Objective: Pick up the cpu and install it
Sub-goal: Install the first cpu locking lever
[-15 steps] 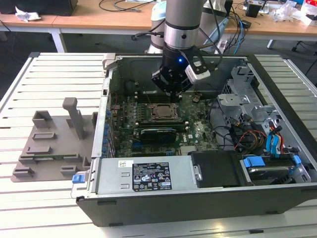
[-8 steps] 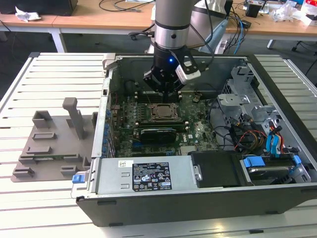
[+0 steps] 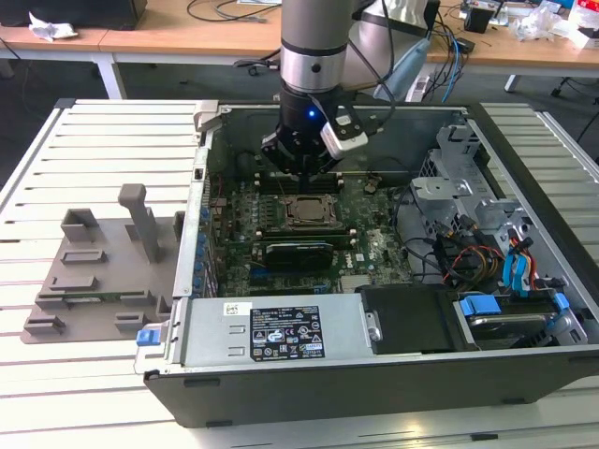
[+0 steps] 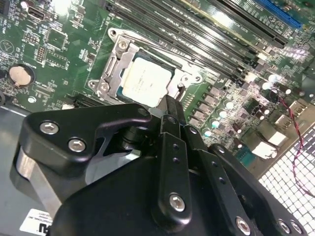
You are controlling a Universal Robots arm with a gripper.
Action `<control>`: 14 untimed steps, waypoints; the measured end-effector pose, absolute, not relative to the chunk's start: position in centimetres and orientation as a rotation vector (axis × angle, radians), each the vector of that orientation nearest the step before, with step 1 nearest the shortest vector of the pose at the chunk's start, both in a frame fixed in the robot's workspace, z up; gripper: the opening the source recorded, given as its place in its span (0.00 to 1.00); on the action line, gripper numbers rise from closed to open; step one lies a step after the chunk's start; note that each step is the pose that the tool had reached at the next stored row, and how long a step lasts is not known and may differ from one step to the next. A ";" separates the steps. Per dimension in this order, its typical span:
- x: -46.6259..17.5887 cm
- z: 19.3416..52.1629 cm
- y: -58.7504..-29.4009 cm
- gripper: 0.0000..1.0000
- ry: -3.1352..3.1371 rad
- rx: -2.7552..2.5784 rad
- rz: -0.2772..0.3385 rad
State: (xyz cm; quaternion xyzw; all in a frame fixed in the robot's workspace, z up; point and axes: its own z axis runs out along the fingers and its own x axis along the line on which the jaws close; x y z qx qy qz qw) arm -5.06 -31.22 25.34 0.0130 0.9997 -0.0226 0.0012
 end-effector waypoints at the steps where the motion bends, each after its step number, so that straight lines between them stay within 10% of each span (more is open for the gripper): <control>1: -5.4 25.3 -31.2 0.11 3.138 0.041 -0.071; 14: -9.9 25.3 -28.9 0.11 3.138 0.040 -0.070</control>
